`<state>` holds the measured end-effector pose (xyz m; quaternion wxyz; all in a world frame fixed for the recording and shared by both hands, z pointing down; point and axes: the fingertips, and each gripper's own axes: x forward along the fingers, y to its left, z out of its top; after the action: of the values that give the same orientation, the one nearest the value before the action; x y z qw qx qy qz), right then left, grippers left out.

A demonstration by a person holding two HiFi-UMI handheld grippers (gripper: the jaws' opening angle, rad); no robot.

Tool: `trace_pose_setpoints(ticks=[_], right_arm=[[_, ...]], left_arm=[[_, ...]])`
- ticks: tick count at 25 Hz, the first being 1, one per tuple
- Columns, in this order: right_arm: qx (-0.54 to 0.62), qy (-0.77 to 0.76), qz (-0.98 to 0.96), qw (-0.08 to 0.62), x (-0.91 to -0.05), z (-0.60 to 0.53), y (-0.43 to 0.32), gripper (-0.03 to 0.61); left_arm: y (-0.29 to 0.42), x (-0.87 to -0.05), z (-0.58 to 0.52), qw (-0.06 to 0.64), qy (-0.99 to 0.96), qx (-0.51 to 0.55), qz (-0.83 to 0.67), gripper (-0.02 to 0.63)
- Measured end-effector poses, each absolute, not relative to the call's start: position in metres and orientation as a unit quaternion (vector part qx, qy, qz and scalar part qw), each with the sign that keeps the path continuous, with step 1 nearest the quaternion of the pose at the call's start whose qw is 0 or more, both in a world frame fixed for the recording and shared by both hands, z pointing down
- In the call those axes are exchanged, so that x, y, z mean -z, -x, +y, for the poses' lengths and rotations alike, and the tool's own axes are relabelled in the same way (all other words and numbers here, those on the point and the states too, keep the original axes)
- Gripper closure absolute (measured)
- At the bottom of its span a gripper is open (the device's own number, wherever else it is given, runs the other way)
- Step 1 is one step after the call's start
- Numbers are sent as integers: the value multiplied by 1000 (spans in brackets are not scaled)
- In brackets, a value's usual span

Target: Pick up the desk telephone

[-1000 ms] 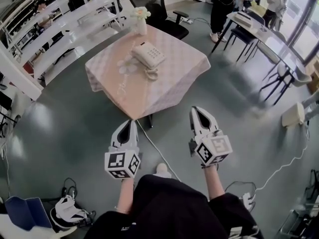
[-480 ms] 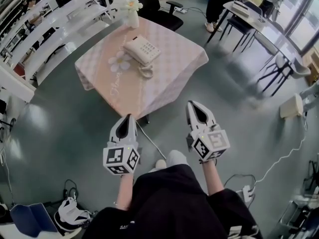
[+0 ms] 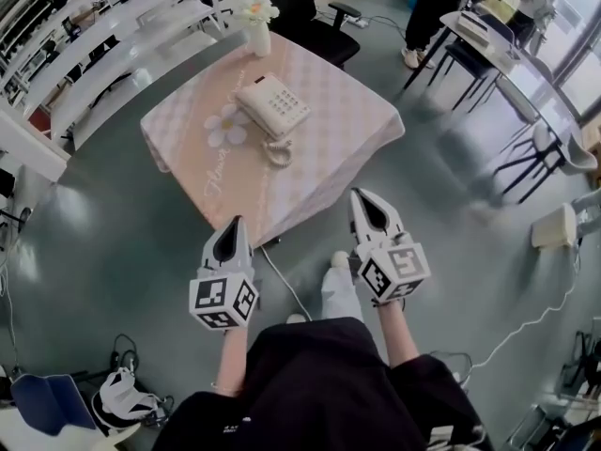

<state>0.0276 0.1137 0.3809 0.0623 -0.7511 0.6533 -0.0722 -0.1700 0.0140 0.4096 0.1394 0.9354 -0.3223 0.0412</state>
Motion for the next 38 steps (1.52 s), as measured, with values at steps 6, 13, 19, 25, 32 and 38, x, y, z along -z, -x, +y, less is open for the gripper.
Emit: trace_pose_setpoints(ticks=[6, 13, 19, 25, 32, 38], right_arm=[[86, 718, 689, 50, -382, 60, -77, 587], [105, 679, 725, 43, -389, 6, -132, 586], [108, 655, 748, 5, -403, -34, -168, 588], [125, 619, 776, -3, -421, -70, -184, 588], [133, 603, 786, -13, -434, -111, -194, 588], [155, 578, 801, -15, -448, -146, -189, 586]], left_arm=[[118, -405, -20, 149, -922, -38, -356, 615], [69, -410, -49, 161, -900, -44, -402, 615], [38, -416, -70, 169, -887, -38, -428, 615], [19, -432, -91, 190, -863, -45, -466, 615], [3, -451, -111, 210, -849, -59, -481, 615], [-2, -471, -138, 248, -837, -69, -483, 615]])
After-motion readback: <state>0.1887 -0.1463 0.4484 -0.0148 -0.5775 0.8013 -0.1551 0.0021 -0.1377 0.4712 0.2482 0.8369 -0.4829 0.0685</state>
